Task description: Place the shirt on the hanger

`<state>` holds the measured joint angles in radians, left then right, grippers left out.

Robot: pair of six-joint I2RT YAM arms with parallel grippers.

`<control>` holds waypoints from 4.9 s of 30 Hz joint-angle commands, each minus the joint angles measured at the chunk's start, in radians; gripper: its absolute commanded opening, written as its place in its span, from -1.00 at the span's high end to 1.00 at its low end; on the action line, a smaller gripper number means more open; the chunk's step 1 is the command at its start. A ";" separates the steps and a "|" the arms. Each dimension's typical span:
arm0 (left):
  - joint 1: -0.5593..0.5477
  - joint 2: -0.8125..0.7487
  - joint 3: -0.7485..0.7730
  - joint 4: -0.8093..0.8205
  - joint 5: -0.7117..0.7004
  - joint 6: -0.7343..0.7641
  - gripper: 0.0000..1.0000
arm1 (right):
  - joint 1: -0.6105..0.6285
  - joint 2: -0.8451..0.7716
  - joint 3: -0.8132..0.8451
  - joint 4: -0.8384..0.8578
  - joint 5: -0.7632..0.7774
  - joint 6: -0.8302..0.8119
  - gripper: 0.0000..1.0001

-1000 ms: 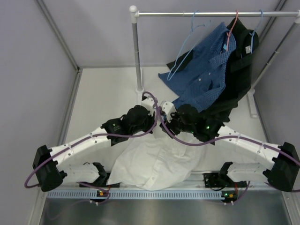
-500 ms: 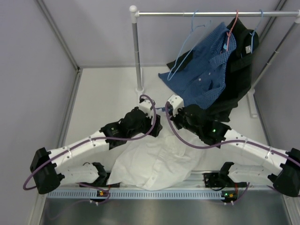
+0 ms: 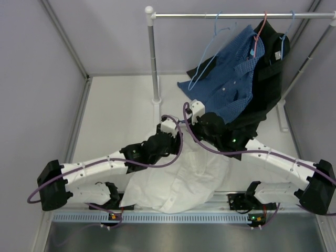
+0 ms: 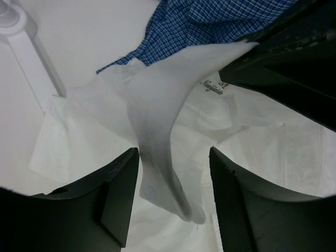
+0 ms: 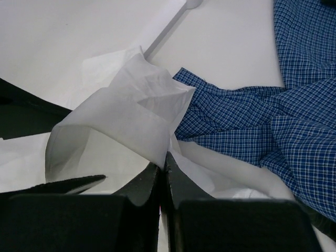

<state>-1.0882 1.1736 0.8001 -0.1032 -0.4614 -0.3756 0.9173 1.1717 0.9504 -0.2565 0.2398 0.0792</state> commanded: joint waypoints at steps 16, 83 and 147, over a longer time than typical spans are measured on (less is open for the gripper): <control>-0.003 0.103 0.051 0.057 -0.160 0.004 0.95 | -0.032 0.002 0.073 -0.027 -0.014 0.114 1.00; 0.047 0.038 -0.070 -0.012 0.293 -0.210 1.00 | -0.371 0.381 0.821 -0.263 0.280 0.070 0.56; 0.047 0.078 -0.050 0.019 0.188 -0.341 1.00 | -0.420 0.243 0.900 -0.078 -0.046 -0.147 1.00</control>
<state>-1.0420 1.2507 0.7185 -0.1337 -0.2287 -0.6788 0.5194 1.4826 1.8400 -0.4290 0.2409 -0.0612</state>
